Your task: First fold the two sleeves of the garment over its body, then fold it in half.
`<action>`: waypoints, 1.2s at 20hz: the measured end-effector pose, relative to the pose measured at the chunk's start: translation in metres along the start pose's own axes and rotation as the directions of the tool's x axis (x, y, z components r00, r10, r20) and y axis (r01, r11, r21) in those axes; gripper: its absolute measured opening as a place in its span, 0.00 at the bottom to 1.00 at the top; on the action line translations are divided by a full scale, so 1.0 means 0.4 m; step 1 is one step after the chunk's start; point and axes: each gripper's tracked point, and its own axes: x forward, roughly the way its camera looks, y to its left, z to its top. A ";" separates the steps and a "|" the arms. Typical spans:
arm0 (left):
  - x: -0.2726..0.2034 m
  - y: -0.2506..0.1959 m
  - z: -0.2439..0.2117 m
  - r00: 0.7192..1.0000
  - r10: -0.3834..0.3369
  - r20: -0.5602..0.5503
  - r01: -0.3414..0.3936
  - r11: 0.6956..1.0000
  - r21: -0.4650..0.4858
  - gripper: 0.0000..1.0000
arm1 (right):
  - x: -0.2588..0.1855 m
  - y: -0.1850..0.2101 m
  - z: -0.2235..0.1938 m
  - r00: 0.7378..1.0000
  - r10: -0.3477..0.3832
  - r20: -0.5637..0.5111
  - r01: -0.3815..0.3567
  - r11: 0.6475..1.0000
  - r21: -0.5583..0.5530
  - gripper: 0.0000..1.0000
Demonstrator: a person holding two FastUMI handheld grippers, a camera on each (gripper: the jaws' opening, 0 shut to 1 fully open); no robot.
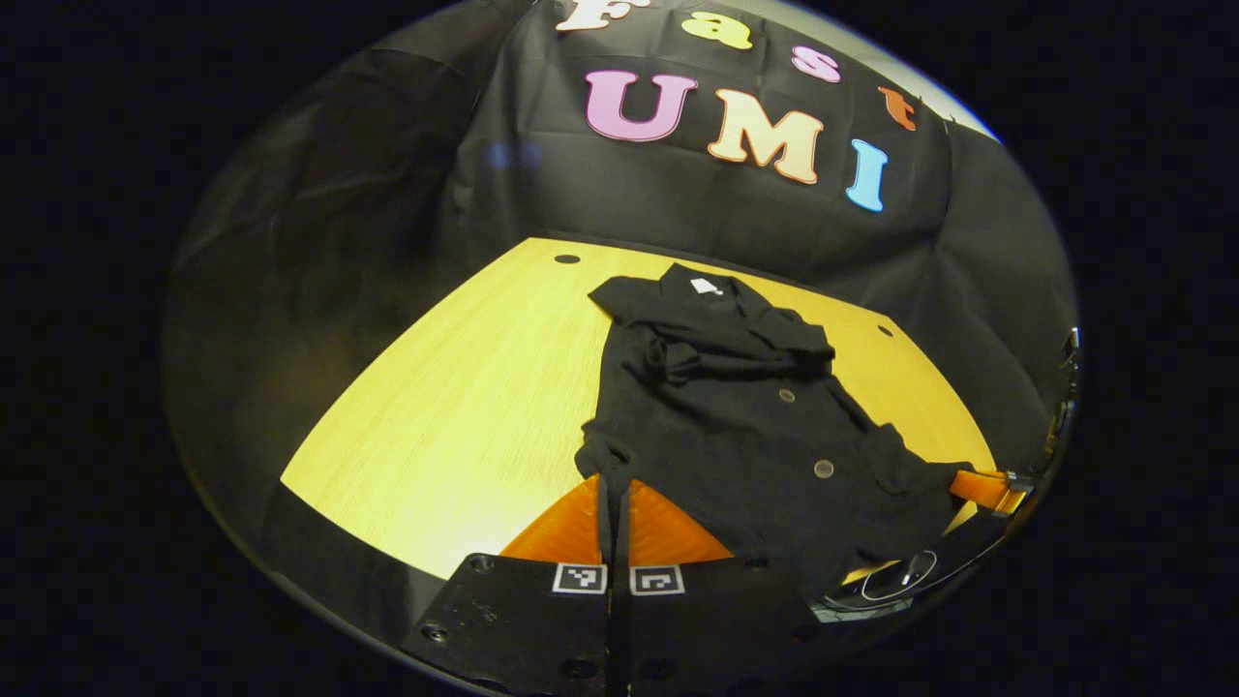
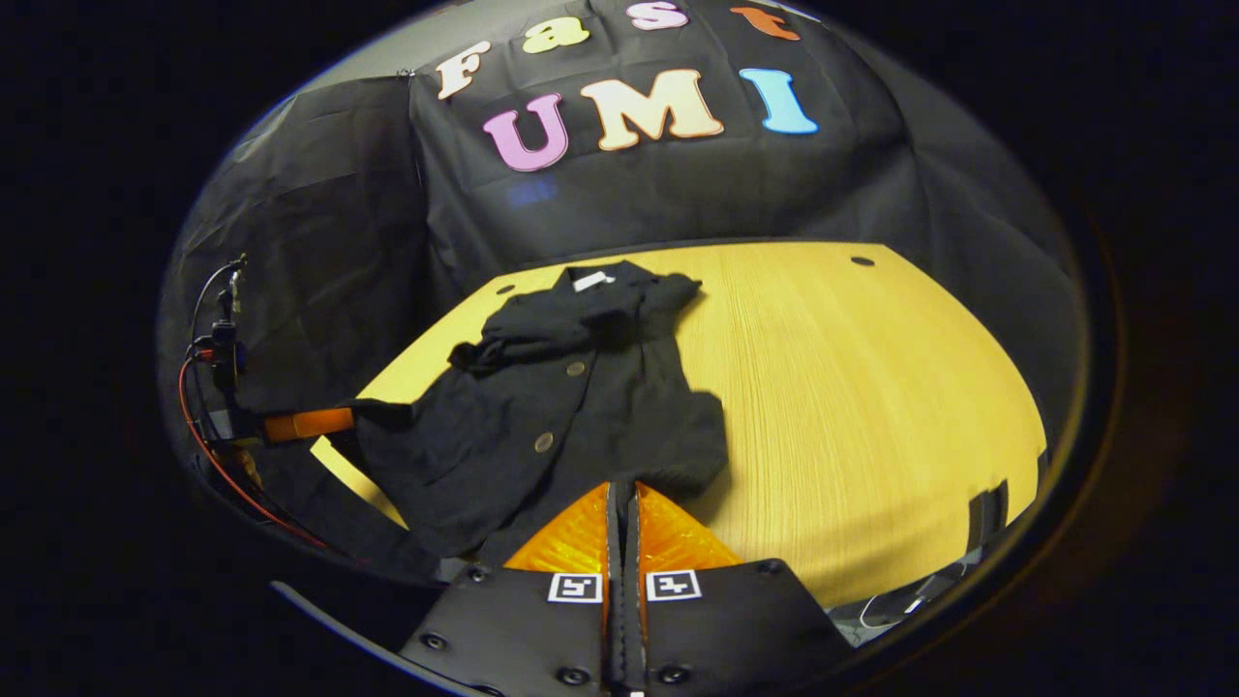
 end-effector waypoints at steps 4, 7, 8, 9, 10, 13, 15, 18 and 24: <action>0.031 -0.016 0.139 0.997 -0.028 0.076 0.029 0.999 -0.015 0.00 | 0.026 0.023 0.152 0.996 0.016 0.084 -0.018 1.000 0.021 0.02; 0.081 -0.023 0.245 0.991 -0.041 0.127 0.042 0.999 0.001 0.00 | 0.058 0.032 0.257 0.991 0.017 0.134 -0.015 1.000 -0.012 0.02; 0.098 -0.021 0.265 0.991 -0.043 0.127 0.041 0.999 0.012 0.00 | 0.069 0.038 0.291 0.989 0.021 0.145 -0.020 1.000 -0.014 0.02; 0.118 -0.019 0.289 0.990 -0.045 0.132 0.042 0.999 0.026 0.00 | 0.081 0.045 0.322 0.987 0.025 0.161 -0.024 1.000 -0.011 0.02; 0.135 -0.016 0.314 0.990 -0.046 0.134 0.041 0.998 0.036 0.00 | 0.096 0.051 0.361 0.983 0.026 0.182 -0.025 1.000 -0.012 0.02; 0.199 -0.008 0.383 0.987 -0.053 0.148 0.047 0.998 0.044 0.00 | 0.150 0.062 0.469 0.974 0.022 0.223 -0.015 0.999 -0.035 0.02; 0.238 -0.007 0.420 0.986 -0.066 0.152 0.059 0.997 0.045 0.00 | 0.186 0.064 0.518 0.971 0.012 0.237 -0.003 0.999 -0.040 0.02; 0.310 0.001 0.467 0.985 -0.081 0.154 0.071 0.995 0.066 0.00 | 0.248 0.051 0.569 0.970 -0.024 0.242 0.031 0.999 -0.027 0.02; 0.489 0.020 0.524 0.988 -0.121 0.090 0.112 0.989 0.098 0.00 | 0.398 -0.009 0.640 0.971 -0.115 0.211 0.121 0.993 -0.015 0.02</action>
